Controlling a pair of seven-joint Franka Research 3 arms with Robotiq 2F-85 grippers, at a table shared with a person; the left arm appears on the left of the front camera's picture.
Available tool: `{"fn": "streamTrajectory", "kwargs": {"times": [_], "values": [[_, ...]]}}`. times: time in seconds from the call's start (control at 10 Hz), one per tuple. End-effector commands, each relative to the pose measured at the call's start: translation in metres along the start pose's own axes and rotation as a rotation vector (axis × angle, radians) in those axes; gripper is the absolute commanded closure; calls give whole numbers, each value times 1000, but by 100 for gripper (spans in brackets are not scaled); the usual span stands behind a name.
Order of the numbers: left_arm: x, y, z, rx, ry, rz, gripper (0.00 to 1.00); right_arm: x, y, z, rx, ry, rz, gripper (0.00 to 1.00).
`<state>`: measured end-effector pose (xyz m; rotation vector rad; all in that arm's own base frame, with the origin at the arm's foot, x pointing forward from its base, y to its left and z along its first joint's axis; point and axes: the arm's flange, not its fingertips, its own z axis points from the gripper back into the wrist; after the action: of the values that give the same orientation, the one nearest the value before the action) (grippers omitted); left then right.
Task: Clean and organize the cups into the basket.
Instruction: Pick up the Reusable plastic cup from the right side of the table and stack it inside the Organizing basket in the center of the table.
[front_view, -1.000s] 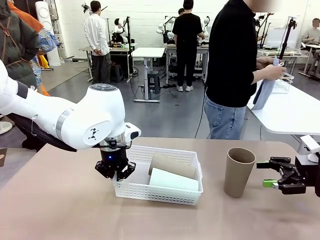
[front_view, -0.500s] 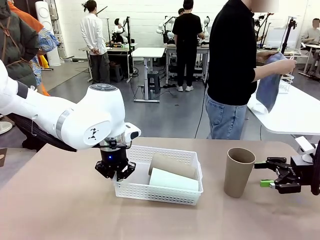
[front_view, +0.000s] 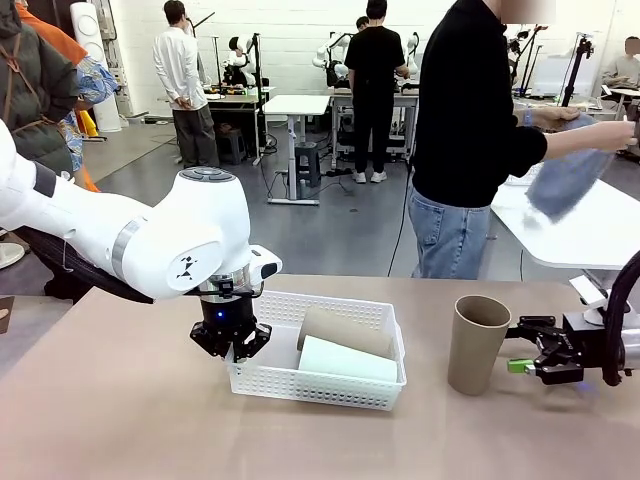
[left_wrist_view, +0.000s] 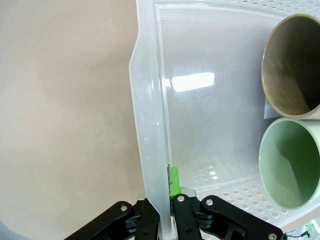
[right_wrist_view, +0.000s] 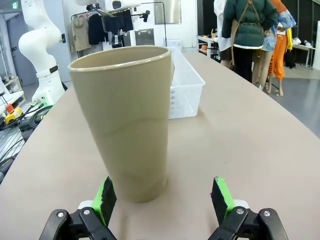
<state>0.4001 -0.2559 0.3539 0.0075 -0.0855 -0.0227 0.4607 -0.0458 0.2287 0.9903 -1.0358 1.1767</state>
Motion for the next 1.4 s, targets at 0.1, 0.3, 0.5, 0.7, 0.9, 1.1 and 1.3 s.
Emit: {"fn": "streamTrajectory", "kwargs": {"times": [0.1, 0.3, 0.5, 0.7, 0.9, 1.1, 1.3], "values": [[-1, 0, 1, 0, -11, 3, 100, 1, -22, -11, -17, -32, -32, 0], [-1, 0, 1, 0, -11, 3, 100, 1, -32, -16, -5, -58, -58, 0], [-1, 0, 1, 0, -11, 3, 100, 6, -36, -30, 28, -55, -61, 0], [-1, 0, 1, 0, -11, 3, 100, 11, -41, -46, 53, -40, -68, 0], [-1, 0, 1, 0, -11, 3, 100, 12, -42, -52, 64, -30, -69, 0], [-1, 0, 1, 0, -11, 3, 100, 11, -41, -50, 61, -31, -77, 0], [-1, 0, 1, 0, -11, 3, 100, 10, -37, -46, 77, -31, -66, 0]]}}
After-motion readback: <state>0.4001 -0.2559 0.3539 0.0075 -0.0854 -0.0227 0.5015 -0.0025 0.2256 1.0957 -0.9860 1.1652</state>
